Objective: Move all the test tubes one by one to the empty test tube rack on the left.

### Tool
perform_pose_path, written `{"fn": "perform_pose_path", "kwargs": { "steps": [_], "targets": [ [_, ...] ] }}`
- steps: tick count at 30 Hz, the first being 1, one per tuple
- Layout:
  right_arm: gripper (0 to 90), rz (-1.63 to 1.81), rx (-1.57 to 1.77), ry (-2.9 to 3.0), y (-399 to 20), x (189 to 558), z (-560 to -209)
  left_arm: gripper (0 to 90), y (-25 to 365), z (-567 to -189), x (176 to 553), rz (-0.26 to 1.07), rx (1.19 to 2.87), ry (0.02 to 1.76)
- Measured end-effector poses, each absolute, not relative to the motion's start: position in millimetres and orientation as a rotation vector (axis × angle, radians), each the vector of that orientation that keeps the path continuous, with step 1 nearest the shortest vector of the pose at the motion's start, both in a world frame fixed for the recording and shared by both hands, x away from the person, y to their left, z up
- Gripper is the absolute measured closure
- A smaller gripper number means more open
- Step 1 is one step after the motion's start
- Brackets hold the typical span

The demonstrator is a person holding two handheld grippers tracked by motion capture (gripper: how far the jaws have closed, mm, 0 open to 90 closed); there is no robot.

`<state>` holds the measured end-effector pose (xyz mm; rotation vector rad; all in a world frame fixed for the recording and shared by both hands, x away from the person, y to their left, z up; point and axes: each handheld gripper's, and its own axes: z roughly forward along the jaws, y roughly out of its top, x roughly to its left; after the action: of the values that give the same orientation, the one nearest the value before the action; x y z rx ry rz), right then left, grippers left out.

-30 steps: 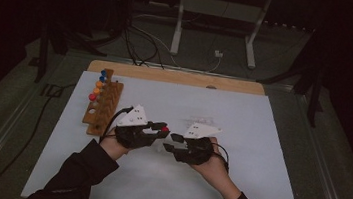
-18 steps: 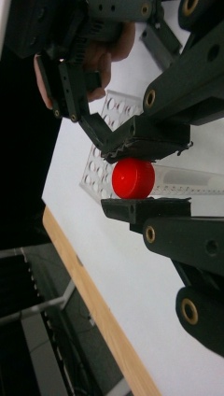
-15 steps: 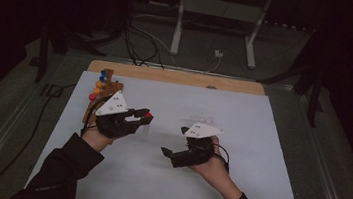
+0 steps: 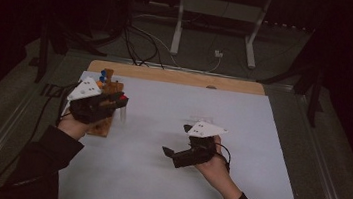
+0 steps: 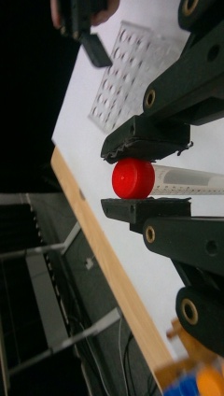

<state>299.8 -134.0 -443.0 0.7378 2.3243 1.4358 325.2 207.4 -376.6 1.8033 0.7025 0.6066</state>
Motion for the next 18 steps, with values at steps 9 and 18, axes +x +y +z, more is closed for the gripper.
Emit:
{"fn": "perform_pose_path", "kwargs": {
  "steps": [9,18],
  "targets": [
    [0.0,1.45,0.742,2.325,-134.5,300.0,-442.5,71.8,246.9,-361.8,326.8,0.712,1.729,0.804],
    [0.0,1.454,0.74,2.332,-134.5,300.2,-442.7,71.8,270.2,-373.8,332.2,0.762,1.696,0.893]
  ]
}}
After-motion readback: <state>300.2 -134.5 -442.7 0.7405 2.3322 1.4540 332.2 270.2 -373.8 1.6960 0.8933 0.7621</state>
